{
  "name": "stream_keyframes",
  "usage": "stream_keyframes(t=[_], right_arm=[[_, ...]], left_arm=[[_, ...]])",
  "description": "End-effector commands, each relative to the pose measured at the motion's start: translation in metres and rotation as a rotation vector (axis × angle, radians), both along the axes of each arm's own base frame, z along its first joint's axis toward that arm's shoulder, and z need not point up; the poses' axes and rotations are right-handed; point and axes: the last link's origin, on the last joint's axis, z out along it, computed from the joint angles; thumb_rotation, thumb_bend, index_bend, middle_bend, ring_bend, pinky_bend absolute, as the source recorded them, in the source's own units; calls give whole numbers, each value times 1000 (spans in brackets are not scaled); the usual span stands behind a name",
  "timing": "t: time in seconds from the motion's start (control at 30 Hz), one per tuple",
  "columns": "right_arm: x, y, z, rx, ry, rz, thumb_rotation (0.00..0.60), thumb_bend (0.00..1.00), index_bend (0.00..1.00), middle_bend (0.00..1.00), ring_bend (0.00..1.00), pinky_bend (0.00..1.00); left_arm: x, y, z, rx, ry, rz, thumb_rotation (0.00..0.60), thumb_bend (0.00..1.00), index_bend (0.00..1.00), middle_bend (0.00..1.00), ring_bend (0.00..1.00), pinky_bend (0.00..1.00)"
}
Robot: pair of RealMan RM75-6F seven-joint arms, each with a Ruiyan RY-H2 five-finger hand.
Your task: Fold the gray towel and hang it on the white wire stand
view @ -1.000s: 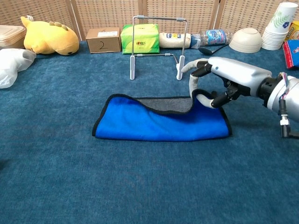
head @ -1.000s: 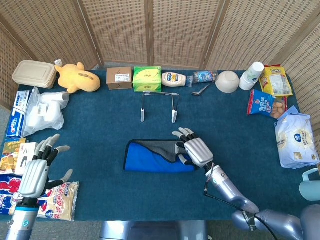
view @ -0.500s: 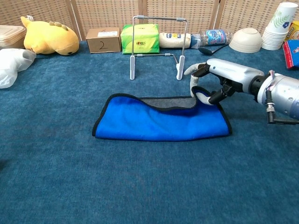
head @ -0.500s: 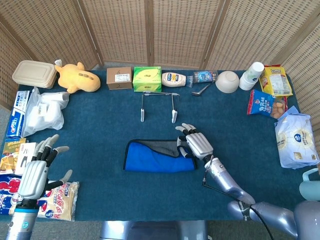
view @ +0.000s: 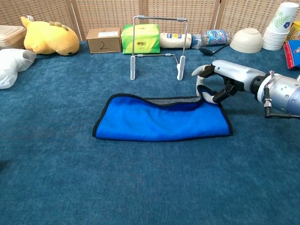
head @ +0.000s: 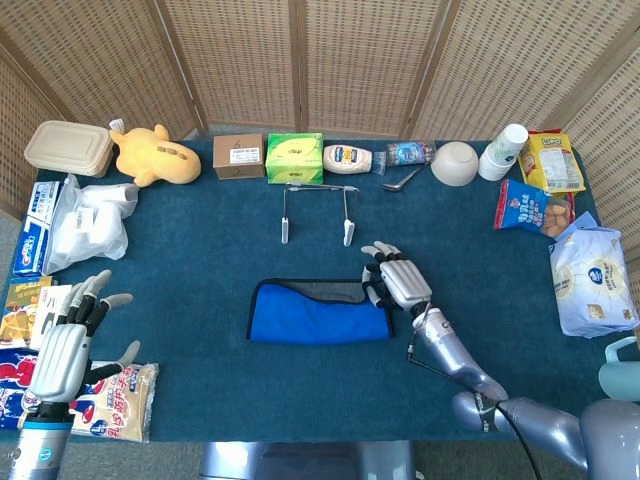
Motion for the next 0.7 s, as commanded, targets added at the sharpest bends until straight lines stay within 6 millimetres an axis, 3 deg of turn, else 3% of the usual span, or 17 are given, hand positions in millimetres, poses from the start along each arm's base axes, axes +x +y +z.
stream_keyframes(t=[0.03, 0.3, 0.7], right_arm=[[-3, 0, 1, 0, 6, -8, 600, 504, 452, 122, 0, 0], [-7, 2, 5, 0, 28, -11, 600, 505, 153, 53, 0, 0], [0, 7, 13, -10, 10, -13, 600, 504, 52, 7, 0, 0]], left_arm=[[0, -1, 1, 2, -1, 0, 600, 376, 261, 23, 0, 0], [0, -2, 1, 2, -1, -3, 600, 376, 261, 22, 0, 0], [-1, -2, 2, 4, 1, 3, 600, 375, 261, 20, 0, 0]])
